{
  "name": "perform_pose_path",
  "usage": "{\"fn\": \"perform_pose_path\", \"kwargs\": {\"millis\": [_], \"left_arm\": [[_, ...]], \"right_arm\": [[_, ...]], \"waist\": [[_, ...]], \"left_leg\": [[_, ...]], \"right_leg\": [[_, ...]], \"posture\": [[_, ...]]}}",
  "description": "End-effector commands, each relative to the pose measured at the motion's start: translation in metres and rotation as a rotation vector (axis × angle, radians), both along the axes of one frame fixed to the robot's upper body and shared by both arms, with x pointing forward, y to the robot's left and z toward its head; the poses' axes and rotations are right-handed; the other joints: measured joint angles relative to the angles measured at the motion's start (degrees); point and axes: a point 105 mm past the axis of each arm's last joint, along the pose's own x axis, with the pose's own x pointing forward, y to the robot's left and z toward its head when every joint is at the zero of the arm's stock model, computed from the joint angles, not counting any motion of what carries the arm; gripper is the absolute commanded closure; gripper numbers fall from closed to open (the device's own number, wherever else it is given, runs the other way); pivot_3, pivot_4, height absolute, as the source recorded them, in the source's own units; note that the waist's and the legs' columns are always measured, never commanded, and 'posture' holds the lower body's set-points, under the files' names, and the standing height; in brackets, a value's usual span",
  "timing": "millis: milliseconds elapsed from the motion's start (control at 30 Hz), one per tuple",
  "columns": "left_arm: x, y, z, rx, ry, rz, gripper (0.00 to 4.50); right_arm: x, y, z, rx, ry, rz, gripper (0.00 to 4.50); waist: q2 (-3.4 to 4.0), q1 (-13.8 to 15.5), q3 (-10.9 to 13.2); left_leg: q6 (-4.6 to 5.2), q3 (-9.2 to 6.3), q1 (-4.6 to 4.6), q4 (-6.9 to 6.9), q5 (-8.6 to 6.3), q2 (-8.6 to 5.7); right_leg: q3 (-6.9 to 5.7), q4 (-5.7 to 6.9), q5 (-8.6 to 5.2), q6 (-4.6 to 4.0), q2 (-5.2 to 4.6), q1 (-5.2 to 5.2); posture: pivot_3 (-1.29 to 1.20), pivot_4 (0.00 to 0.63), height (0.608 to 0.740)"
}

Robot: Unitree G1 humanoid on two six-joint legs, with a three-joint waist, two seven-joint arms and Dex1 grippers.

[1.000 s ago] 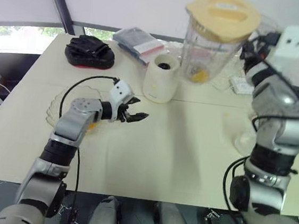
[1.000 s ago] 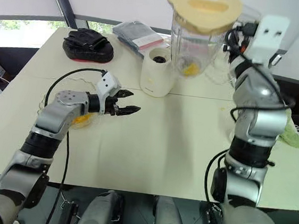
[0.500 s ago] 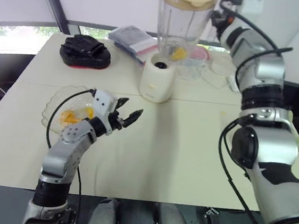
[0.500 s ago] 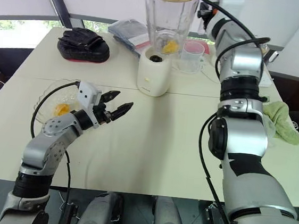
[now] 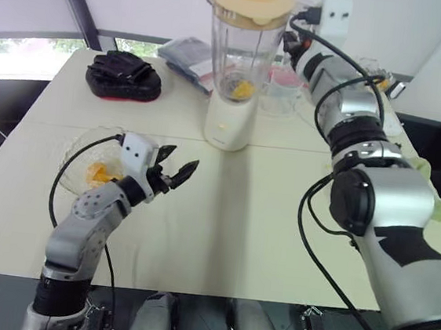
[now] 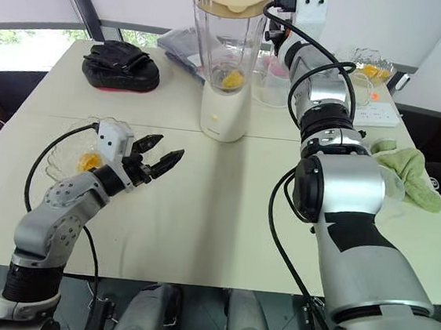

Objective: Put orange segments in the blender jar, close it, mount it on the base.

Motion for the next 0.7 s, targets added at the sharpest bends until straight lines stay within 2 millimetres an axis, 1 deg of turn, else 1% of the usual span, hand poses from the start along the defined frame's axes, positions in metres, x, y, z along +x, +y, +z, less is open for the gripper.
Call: {"fn": "perform_pose_path", "kwargs": {"millis": [33, 333, 700], "left_arm": [[-0.0054, -0.0017, 0.0114, -0.003, -0.043, -0.004, 0.92], [-0.0069, -0.0032, 0.0135, -0.008, -0.05, 0.003, 0.92], [-0.012, -0.0022, 0.0134, -0.003, -0.046, 0.015, 0.92]], "right_arm": [[-0.0039, 0.004, 0.0276, 0.012, -0.076, 0.0, 3.45], [-0.0045, 0.0066, 0.0341, 0.021, -0.09, -0.009, 3.45], [-0.0048, 0.0074, 0.0363, 0.065, -0.109, -0.02, 3.45]], "waist": [[0.0, 0.0, 0.0], [0.0, 0.0, 0.0], [0.0, 0.0, 0.0]], "left_leg": [[-0.01, 0.0, 0.02, 0.0, 0.01, 0.0], [-0.04, 0.0, 0.03, 0.0, 0.02, 0.0], [-0.04, 0.0, 0.02, 0.0, 0.02, 0.0]], "right_leg": [[0.0, 0.0, 0.01, -0.01, 0.01, 0.01], [0.0, -0.01, 0.01, -0.02, 0.01, 0.03], [0.0, -0.02, 0.02, -0.02, 0.02, 0.02]], "posture": [[0.0, 0.15, 0.74], [0.0, 0.15, 0.74], [0.0, 0.15, 0.74]]}}
